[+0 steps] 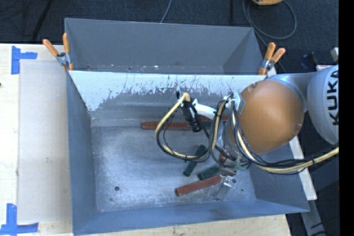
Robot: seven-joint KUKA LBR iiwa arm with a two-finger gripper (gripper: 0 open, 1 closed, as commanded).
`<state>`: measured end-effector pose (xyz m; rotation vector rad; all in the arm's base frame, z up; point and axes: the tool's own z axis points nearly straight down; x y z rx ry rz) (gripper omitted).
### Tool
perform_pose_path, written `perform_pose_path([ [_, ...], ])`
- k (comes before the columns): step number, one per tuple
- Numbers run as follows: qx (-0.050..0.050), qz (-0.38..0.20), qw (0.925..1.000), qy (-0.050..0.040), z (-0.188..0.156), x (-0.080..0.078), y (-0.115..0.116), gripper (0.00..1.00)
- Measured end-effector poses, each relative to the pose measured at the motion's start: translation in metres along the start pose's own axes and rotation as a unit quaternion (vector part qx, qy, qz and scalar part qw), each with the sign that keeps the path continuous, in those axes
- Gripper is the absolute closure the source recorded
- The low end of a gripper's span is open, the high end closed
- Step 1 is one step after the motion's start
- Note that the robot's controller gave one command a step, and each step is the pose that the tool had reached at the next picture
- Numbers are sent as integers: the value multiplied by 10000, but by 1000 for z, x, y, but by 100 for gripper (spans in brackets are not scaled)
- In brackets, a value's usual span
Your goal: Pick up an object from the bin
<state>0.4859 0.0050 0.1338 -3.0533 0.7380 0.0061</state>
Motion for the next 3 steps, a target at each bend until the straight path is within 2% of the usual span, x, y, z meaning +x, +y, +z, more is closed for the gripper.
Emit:
perform_pose_path([
  [1, -17, -2332, 9724, -25, 36, -17, -7, 0],
  [2, 19, -2353, 9719, 78, 62, -16, -8, 0],
  [3, 8, -2540, 9672, 6, 64, -28, -51, 0],
])
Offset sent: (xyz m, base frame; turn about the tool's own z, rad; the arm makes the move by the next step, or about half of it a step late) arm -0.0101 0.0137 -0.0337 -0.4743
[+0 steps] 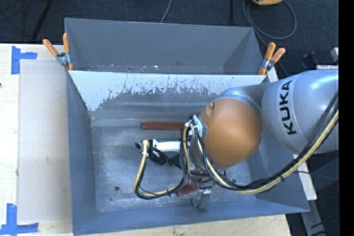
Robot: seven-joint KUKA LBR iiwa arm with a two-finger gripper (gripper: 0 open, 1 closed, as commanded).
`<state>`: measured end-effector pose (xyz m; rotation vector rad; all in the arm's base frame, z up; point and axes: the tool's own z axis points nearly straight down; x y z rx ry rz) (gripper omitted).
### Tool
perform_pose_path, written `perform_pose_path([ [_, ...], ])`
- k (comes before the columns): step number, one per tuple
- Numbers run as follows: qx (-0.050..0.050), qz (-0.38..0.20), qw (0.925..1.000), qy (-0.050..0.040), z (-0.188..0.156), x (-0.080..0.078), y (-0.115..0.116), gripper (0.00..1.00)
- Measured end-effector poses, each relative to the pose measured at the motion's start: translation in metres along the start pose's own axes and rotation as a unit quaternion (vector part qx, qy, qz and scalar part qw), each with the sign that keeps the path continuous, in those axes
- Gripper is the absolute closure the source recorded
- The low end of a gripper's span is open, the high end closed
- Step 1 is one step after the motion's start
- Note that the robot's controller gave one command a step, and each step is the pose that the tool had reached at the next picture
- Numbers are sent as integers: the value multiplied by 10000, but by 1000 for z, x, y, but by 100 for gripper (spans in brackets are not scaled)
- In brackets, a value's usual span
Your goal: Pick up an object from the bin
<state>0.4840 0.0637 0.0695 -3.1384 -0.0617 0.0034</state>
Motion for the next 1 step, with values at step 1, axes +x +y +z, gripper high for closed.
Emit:
perform_pose_path([
  [1, -13, 42, 10000, -21, 0, -1, 3, 100],
])
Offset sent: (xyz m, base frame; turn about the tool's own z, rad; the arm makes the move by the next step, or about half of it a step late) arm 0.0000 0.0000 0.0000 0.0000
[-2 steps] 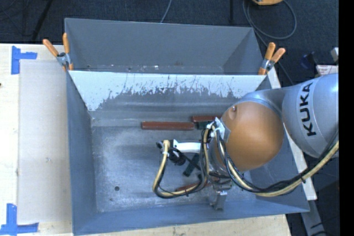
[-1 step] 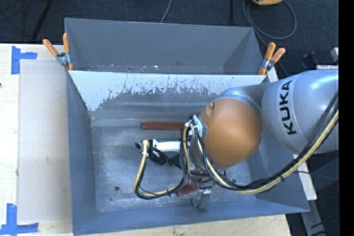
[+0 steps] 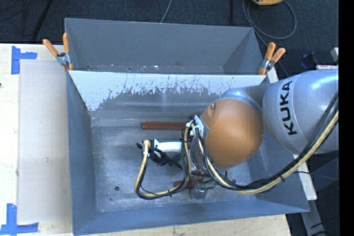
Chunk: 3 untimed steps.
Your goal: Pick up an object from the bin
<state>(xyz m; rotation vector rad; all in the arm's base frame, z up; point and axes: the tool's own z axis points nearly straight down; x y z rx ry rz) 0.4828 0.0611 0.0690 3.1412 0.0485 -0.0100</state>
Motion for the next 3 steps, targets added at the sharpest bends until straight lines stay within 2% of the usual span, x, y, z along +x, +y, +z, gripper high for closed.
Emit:
perform_pose_path([
  [1, 8, 7, 10000, 42, -131, 14, -19, 100],
  [2, 3, -669, 9978, -3, -92, 46, -16, 100],
  [3, 2, -660, 9978, -1, -85, 44, -21, 100],
])
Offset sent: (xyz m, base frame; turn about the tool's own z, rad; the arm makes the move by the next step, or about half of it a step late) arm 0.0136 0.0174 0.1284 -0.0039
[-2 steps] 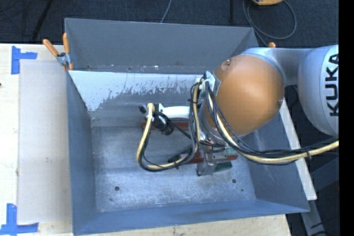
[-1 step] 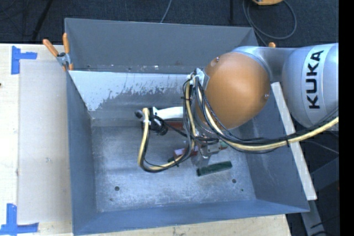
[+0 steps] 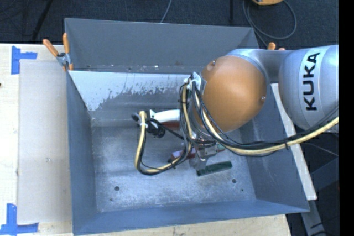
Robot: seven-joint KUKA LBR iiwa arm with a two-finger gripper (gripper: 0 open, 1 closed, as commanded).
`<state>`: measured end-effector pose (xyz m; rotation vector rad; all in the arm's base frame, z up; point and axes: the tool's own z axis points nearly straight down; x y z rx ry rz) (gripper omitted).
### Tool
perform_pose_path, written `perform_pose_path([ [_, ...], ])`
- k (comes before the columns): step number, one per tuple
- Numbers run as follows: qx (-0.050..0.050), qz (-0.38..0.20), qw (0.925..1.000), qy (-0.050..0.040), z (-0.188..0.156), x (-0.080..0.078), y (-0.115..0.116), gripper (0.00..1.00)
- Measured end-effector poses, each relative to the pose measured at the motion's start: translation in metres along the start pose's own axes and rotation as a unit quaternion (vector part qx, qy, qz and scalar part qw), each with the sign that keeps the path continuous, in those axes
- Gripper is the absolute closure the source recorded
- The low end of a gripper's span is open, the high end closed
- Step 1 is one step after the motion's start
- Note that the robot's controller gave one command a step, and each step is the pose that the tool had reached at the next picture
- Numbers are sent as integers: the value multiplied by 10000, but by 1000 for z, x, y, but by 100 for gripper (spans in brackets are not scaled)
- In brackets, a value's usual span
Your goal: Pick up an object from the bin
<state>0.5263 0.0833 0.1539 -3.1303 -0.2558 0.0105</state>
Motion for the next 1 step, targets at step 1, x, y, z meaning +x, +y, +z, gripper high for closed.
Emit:
perform_pose_path([
  [1, 1, -61, 10000, 41, -113, -27, -9, 100],
])
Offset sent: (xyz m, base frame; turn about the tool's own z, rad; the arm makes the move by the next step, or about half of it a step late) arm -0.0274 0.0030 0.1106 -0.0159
